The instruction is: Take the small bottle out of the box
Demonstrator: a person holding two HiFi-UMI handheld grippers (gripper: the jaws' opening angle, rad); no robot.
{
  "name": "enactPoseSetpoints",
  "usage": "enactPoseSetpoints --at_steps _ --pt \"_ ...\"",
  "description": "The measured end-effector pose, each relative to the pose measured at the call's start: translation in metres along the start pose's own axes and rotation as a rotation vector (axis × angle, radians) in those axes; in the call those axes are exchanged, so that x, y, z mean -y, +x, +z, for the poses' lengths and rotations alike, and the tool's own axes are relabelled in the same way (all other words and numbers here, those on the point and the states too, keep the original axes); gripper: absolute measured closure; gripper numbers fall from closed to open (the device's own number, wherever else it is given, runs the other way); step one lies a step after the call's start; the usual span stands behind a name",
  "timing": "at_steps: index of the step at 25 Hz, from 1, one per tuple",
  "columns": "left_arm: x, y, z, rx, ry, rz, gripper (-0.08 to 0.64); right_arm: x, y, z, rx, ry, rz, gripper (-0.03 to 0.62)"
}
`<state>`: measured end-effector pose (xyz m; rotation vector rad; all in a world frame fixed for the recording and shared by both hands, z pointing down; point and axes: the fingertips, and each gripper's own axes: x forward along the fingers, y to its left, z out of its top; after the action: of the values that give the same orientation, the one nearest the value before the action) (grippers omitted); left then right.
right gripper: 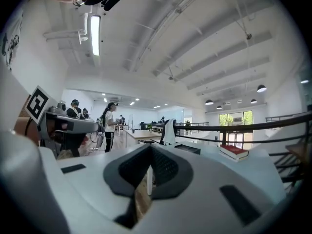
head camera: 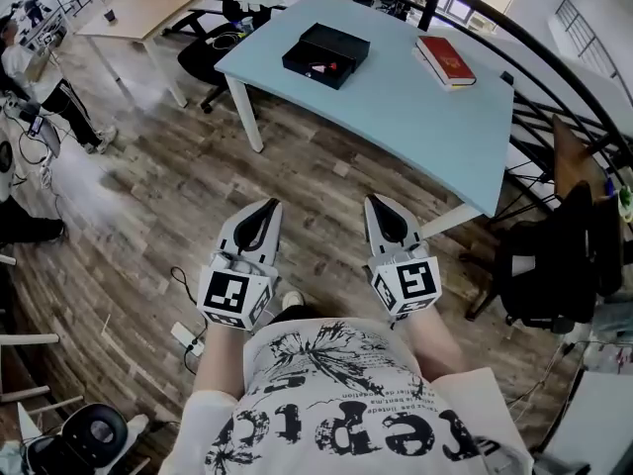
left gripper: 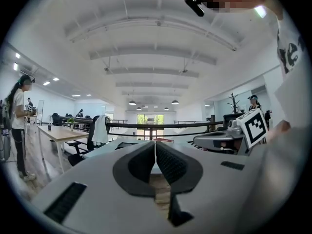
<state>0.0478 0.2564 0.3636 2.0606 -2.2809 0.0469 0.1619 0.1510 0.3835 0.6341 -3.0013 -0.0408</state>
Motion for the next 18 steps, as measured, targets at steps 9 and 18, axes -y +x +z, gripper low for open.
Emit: enactPoseSetpoints --at_steps 9,18 --pt "-0.091 0.037 0.003 -0.038 -0.023 -0.048 0.538 -0.016 0.100 0.011 -0.028 0.002 -0.035 0.583" --pt "-0.154 0.114 -0.013 -0.063 -0.025 -0.021 0.538 0.018 0.199 -0.007 -0.046 0.002 -0.011 0.583"
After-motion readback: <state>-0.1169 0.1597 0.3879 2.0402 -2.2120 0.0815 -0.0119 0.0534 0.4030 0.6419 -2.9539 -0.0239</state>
